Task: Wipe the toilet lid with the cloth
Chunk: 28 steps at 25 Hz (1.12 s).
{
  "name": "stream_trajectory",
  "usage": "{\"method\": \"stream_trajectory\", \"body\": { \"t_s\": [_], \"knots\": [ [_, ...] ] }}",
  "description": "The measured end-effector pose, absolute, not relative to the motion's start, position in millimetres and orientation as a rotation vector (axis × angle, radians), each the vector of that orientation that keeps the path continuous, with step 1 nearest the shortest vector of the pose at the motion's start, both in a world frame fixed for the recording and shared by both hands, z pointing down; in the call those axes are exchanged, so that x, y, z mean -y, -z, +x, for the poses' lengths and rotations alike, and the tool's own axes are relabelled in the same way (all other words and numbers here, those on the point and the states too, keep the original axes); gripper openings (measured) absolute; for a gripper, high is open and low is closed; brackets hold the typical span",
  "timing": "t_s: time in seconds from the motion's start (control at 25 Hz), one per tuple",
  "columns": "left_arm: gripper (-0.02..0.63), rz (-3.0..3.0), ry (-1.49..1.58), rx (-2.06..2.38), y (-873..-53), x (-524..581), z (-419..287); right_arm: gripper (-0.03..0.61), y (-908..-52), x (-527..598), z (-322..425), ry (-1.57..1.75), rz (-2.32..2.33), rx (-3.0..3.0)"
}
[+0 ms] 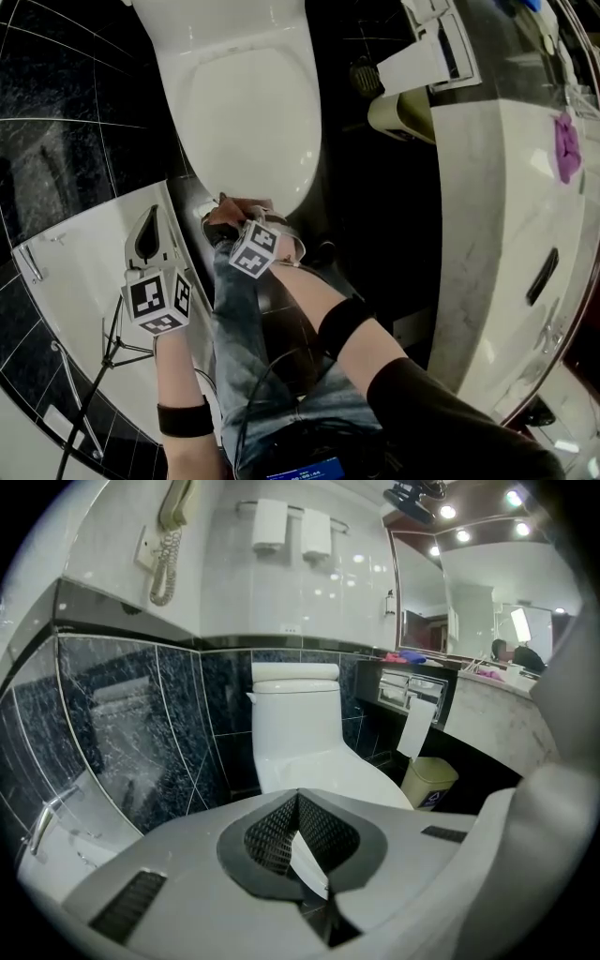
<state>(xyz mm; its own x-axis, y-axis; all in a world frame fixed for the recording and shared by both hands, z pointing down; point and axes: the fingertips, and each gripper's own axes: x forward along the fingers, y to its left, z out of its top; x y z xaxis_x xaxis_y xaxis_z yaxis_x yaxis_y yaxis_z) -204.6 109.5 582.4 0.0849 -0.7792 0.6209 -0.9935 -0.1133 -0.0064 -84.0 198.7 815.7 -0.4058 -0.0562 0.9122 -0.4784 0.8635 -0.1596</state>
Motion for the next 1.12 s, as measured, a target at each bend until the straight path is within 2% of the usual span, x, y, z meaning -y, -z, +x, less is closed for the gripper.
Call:
{"method": "stream_trajectory", "body": {
  "t_s": [0.16,0.44,0.6,0.88,1.12],
  "knots": [
    [0.0,1.944,-0.684,1.732,-587.4,-111.6,-204.3,0.075,-816.2,-195.3,-48.4,-0.492,0.403,1.952],
    [0.0,1.962,-0.674,1.697,-588.5,-102.7,-190.2,0.075,-817.0,-164.1,70.0,-0.677,0.682,1.786],
    [0.0,1.978,-0.67,1.678,-588.7,-93.5,-180.6,0.075,-811.4,-145.6,104.7,-0.653,0.744,1.763],
    [0.0,2.014,-0.663,1.657,-588.9,-75.7,-177.8,0.075,-762.0,-47.0,110.8,-0.507,0.927,1.846],
    [0.0,2.046,-0.647,1.646,-589.3,-51.0,-181.1,0.077,-726.8,88.5,52.8,-0.314,0.943,1.955]
  ]
}}
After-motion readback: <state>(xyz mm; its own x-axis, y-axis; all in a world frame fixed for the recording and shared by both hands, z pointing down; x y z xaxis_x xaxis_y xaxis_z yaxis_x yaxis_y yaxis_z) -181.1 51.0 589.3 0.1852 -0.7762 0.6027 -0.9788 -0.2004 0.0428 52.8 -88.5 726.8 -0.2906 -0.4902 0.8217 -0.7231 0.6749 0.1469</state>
